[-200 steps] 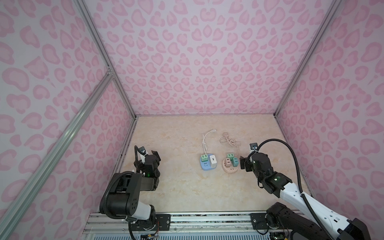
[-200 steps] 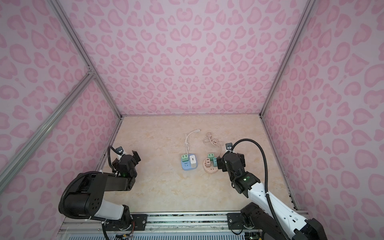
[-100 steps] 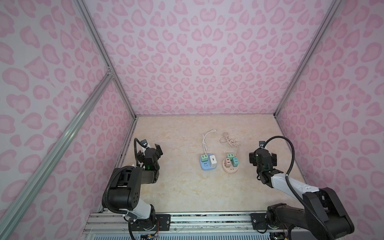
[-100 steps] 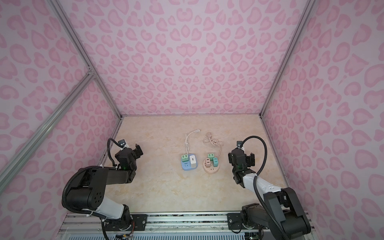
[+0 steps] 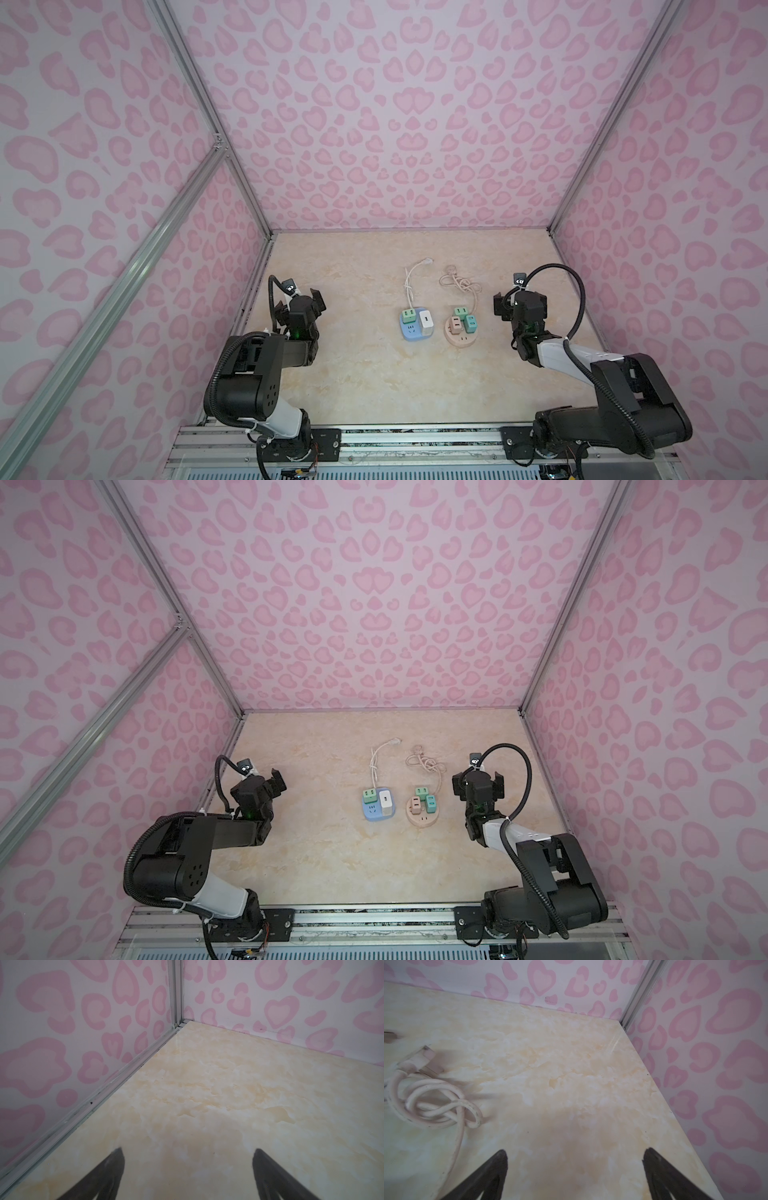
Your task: Insert the plug
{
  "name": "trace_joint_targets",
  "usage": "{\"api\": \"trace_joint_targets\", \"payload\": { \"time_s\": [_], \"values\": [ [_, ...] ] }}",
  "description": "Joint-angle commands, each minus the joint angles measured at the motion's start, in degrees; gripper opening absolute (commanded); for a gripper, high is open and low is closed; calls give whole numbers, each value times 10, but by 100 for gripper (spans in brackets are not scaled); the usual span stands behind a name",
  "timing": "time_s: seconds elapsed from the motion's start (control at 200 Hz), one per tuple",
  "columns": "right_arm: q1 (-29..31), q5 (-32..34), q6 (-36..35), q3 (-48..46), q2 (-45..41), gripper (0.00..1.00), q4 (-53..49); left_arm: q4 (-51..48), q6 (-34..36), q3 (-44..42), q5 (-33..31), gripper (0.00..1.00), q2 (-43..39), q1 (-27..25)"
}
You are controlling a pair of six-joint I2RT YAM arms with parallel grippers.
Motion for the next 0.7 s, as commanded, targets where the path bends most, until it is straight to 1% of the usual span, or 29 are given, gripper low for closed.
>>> {"api": "trace_joint_targets", "payload": {
  "time_s": [0.0,0.03,0.065,0.1,0.145,0.17,0.21,0.26,0.35,0.42,0.455,0.495,0.56,0.6,0.67,0.695],
  "values": [
    [-1,-26,-16,-18,1,100,67,3,-3,4,0,98,3,1],
    [-1,-60,-36,-27,7,100,91,2,-3,4,0,98,3,1],
    [4,-60,-45,-29,14,100,113,3,-3,4,0,98,3,1],
    [7,-54,-42,-23,11,100,95,3,-3,4,0,98,3,0],
    [0,-50,-16,-18,11,100,79,3,-3,4,0,98,3,1],
    [-6,-65,3,-9,5,100,52,2,-3,4,0,98,3,1],
    [-15,-106,30,4,-2,100,2,2,-3,4,0,98,3,1],
    [-14,-140,24,8,-9,100,-16,2,-3,4,0,98,3,1],
    [-9,-130,23,-12,11,100,62,2,-3,4,0,98,3,1],
    [-11,-118,36,18,7,100,-11,2,-3,4,0,98,2,1],
    [-12,-118,37,25,8,100,-26,2,-3,4,0,98,2,1],
    [-11,-128,31,21,8,100,-13,3,-2,4,0,98,3,1],
    [-11,-146,19,-4,6,100,40,3,-3,4,0,98,3,1],
    [-10,-141,22,-20,4,100,67,3,-3,4,0,98,2,1],
    [-13,-114,40,-22,-1,100,63,3,-3,4,0,98,2,0],
    [-16,-114,43,-20,2,100,61,2,-3,4,0,98,2,1]
  ]
}}
